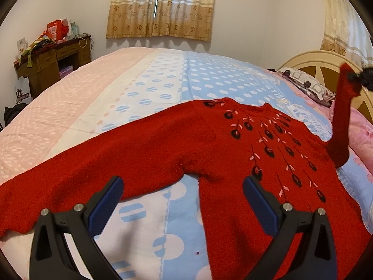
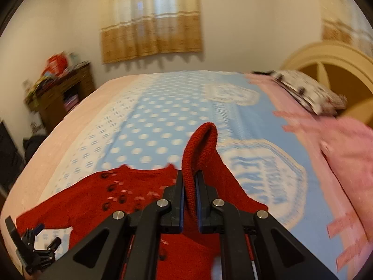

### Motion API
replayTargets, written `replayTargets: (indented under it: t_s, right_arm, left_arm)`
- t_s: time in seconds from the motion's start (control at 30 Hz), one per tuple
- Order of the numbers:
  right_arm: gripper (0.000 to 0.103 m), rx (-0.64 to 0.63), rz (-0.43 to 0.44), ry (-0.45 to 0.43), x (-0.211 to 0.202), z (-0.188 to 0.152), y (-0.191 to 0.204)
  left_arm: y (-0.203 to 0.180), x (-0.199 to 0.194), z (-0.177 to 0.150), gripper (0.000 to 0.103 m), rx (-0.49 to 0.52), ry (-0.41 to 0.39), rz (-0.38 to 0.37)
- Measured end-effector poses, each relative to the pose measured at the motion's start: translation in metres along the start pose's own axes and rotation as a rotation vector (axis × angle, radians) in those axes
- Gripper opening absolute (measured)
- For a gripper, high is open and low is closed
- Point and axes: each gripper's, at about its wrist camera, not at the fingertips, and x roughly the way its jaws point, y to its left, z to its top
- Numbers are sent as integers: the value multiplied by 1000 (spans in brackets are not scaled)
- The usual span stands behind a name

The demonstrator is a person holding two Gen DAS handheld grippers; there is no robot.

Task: Fold small clothes
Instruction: 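Lift the cuff with the right gripper and fold the sleeve across the chest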

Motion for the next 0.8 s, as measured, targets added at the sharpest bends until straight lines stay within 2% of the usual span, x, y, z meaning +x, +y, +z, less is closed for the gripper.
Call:
replayTargets:
  t_s: [0.2, 0.3, 0.4, 0.47, 0.57, 0.63, 0.7, 0.8]
  right_arm:
    - [7, -148, 80, 21, 27, -7, 85]
    - [7, -210, 118, 43, 44, -20, 122]
    - [7, -262, 147, 72, 62, -38, 150]
    - [7, -286, 179, 116, 79, -55, 166]
    - [10, -307, 274, 212, 102, -83, 181]
    - [23, -309, 290, 246, 110, -99, 181]
    - [61, -295, 312, 279, 109, -115, 167]
    - [63, -268, 320, 301, 97, -134, 137]
  left_arm:
    - [9, -3, -3, 103, -12, 5, -4]
    - [13, -5, -4, 103, -17, 3, 23]
    - [20, -7, -4, 103, -35, 16, 8]
    - [23, -9, -4, 103, -37, 14, -2]
    - [25, -12, -3, 103, -36, 12, 1]
    - [23, -15, -1, 103, -16, 11, 5]
    - [20, -17, 1, 103, 6, 5, 6]
    - [13, -18, 5, 103, 24, 12, -21]
